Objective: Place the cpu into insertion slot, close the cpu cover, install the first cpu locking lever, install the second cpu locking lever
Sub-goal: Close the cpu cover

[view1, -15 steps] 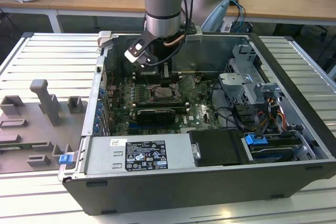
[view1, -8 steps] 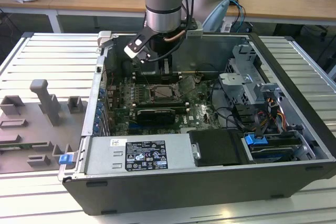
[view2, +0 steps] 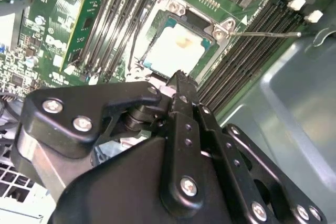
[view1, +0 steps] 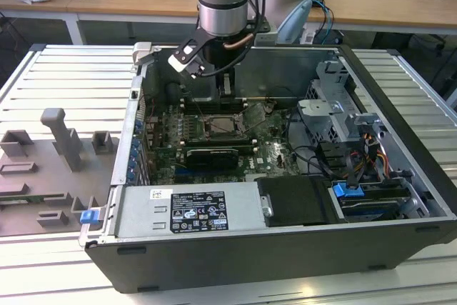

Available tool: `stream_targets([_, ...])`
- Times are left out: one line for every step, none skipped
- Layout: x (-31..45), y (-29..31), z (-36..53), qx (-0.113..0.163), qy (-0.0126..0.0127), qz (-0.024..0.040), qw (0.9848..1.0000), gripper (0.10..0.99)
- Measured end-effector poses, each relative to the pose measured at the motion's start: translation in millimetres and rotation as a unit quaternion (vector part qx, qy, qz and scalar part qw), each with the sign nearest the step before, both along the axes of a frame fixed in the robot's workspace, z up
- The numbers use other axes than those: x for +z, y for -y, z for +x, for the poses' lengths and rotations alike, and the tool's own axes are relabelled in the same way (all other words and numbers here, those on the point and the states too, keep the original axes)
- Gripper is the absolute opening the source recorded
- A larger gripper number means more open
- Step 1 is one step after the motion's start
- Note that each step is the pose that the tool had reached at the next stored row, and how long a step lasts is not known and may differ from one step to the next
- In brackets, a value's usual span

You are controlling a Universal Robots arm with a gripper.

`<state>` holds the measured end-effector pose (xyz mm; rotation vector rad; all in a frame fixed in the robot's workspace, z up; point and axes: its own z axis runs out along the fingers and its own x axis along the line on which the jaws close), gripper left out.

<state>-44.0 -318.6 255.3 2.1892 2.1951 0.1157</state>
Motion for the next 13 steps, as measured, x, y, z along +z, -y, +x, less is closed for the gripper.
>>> stream_targets([1.2,-0.2,0.0,0.000,0.0001,0.0001,1.0000,0.106])
stream_targets([1.6,-0.2,0.0,0.000,0.0001,0.0002,1.0000,0.106])
stream_targets([2.0,-0.3,0.0,0.000,0.0000,0.0001,1.0000,0.106])
stream_targets([2.2,-0.4,0.0,0.000,0.0001,0.0001,1.0000,0.106])
stream_targets([2.3,-0.4,0.0,0.000,0.0001,0.0001,1.0000,0.106])
stream_targets([2.5,-0.4,0.0,0.000,0.0001,0.0001,1.0000,0.106])
stream_targets([2.7,-0.6,0.0,0.000,0.0000,0.0001,1.0000,0.106])
stream_targets([2.9,-0.7,0.0,0.000,0.0001,0.0001,1.0000,0.106])
stream_targets([3.1,-0.8,0.0,0.000,0.0001,0.0000,1.0000,0.106])
stream_targets([3.5,-0.9,0.0,0.000,0.0000,0.0000,1.0000,0.106])
stream_targets([4.0,-0.9,-0.1,0.000,-0.0001,0.0000,1.0000,0.106])
stream_targets([4.5,-1.0,0.0,0.000,0.0000,0.0000,1.0000,0.106])
stream_targets([5.6,-1.1,0.0,0.000,0.0000,0.0000,1.0000,0.106])
